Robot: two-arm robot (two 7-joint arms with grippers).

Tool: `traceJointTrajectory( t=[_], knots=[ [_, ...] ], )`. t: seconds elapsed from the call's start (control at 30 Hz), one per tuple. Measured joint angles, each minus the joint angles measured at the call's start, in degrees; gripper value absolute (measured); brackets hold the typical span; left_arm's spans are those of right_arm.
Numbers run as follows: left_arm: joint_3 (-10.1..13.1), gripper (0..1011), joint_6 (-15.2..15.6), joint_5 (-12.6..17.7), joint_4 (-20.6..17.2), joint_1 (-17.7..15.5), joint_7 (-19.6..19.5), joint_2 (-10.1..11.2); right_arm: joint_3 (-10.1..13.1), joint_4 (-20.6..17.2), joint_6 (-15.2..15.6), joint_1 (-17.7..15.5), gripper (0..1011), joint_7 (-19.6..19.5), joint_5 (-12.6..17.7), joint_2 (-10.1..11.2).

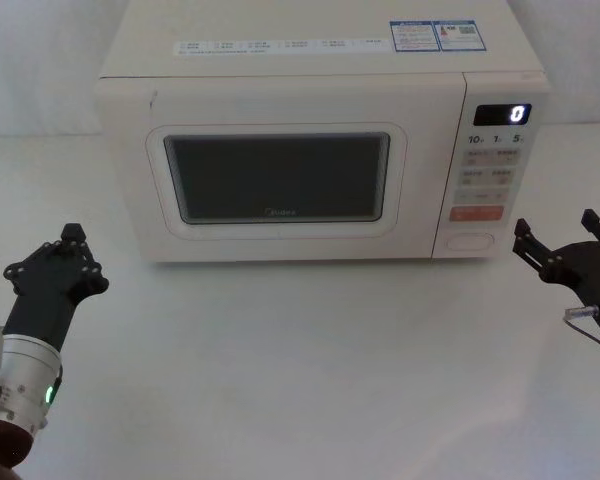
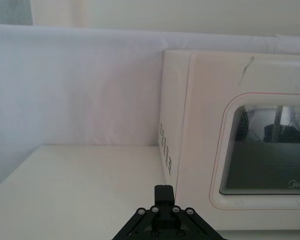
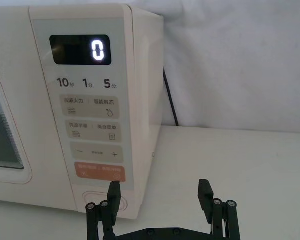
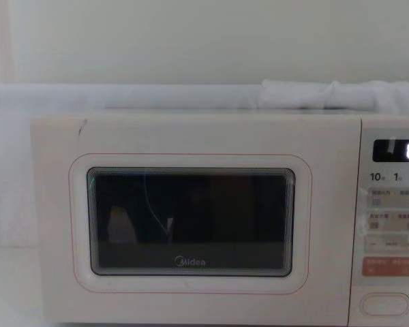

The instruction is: Press the button to open the microwave door with one hand; close the microwave door with the other hand.

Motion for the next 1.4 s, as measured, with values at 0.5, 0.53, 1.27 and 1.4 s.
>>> traceJointTrajectory(
  t=[0.5, 0.53, 1.27, 1.4],
  knots=[
    [-0.8, 0, 1.0, 0.2, 2.5, -1.7, -3.1, -2.6, 0.0, 0.0, 0.0, 0.0, 1003, 0.0, 0.0, 0.0],
    [-0.8, 0, 0.9, 0.4, 2.5, -1.8, -3.0, -2.8, 0.0, 0.0, 0.0, 0.0, 1002, 0.0, 0.0, 0.0],
    [-1.7, 0, -0.3, 6.8, 2.9, -2.4, -0.8, -7.7, 0.0, 0.0, 0.0, 0.0, 1002, 0.0, 0.0, 0.0],
    [-2.0, 0, 0.4, 7.2, 2.7, -2.3, -1.1, -7.9, 0.0, 0.0, 0.0, 0.0, 1002, 0.0, 0.0, 0.0]
  ],
)
